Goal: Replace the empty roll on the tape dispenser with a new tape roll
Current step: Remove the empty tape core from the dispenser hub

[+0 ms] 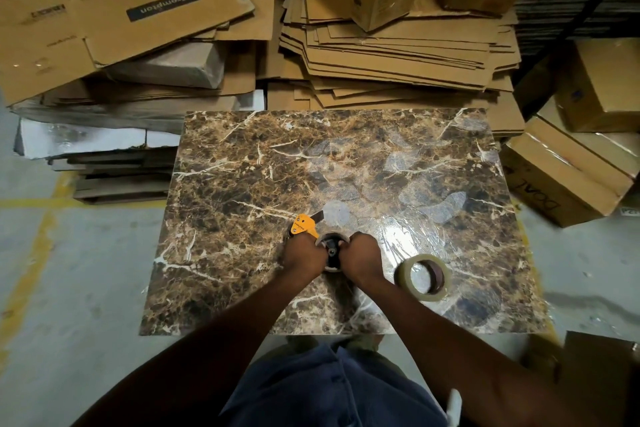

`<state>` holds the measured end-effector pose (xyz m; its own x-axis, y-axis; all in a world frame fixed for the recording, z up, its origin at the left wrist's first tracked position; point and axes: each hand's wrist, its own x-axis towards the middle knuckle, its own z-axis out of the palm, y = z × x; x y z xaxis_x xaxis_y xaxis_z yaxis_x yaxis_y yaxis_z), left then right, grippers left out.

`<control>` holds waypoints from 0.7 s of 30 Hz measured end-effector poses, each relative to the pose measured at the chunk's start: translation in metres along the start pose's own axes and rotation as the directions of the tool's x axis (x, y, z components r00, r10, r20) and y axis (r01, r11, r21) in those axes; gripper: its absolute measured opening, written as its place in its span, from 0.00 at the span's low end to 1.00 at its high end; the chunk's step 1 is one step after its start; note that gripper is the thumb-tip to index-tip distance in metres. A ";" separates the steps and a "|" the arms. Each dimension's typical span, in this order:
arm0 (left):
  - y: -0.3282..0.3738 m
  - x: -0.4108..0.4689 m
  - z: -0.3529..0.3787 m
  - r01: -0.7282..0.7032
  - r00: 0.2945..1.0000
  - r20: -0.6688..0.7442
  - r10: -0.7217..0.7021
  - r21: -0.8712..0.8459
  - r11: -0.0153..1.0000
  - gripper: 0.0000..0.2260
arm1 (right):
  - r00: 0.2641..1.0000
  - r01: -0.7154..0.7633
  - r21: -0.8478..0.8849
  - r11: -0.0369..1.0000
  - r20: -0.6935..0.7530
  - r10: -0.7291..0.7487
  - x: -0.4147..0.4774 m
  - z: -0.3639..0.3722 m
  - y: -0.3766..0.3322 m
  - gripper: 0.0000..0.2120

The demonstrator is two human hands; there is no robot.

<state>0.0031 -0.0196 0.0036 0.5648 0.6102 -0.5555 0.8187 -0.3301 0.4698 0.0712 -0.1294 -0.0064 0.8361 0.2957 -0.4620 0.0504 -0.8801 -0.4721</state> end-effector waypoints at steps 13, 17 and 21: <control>0.009 -0.009 0.001 -0.034 0.994 -0.105 0.033 -0.003 0.999 0.09 | 0.995 0.067 0.040 0.997 -0.082 -0.064 0.000 0.001 0.007 0.09; 0.001 -0.009 0.000 -0.085 0.993 -0.082 0.083 -0.014 0.996 0.12 | 0.979 0.176 0.065 0.982 -0.117 -0.167 -0.004 0.000 0.018 0.12; -0.004 -0.009 0.001 -0.073 0.994 -0.080 0.069 -0.060 0.995 0.12 | 0.976 0.197 0.053 0.979 -0.101 -0.190 -0.009 0.003 0.020 0.04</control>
<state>-0.0057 -0.0247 0.0061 0.6095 0.6419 -0.4653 0.7674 -0.3302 0.5497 0.0636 -0.1485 -0.0138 0.8622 0.4187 -0.2850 0.1847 -0.7838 -0.5929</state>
